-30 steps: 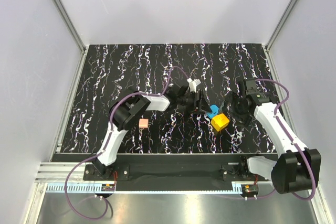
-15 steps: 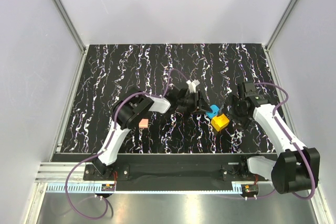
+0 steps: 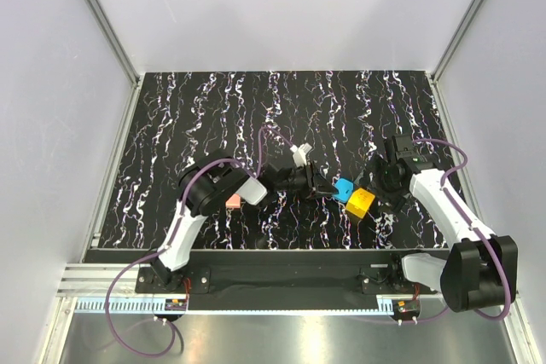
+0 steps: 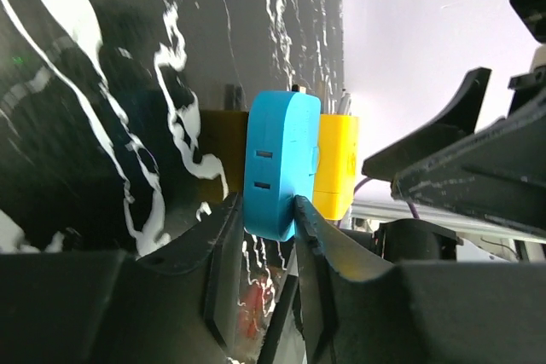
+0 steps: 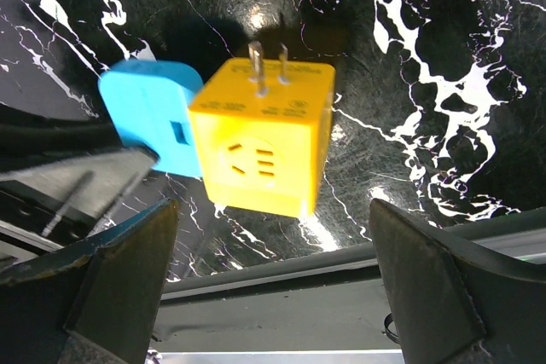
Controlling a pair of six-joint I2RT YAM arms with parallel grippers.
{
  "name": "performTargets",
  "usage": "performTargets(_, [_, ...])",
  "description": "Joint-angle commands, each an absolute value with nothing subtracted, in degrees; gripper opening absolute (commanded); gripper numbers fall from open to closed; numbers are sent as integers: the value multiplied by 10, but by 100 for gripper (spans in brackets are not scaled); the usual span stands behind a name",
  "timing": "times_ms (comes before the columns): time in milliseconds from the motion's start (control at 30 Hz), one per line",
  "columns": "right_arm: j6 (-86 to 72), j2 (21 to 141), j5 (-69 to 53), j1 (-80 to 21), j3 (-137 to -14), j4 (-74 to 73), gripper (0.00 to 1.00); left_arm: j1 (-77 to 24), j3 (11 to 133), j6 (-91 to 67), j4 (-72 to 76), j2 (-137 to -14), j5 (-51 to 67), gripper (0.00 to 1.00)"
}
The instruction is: Pull the plug off the socket
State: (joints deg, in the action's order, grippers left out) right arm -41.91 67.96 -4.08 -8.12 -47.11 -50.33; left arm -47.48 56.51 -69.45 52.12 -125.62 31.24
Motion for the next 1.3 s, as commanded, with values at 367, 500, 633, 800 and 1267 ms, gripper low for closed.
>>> performTargets(367, [-398,709,-32,-96,-465,-484,100,-509,512,-700,631,-1195,226,19])
performTargets(500, [-403,708,-24,-97,-459,-483,88,-510,511,-699,629,-1198,226,18])
performTargets(633, [-409,699,-18,-97,-451,-477,81,-510,513,-700,628,-1207,224,16])
performTargets(800, [-410,700,-17,-97,-440,-469,76,-509,518,-701,627,-1212,226,14])
performTargets(1267, [-427,693,21,-96,-423,-467,43,-506,514,-707,629,-1216,221,0])
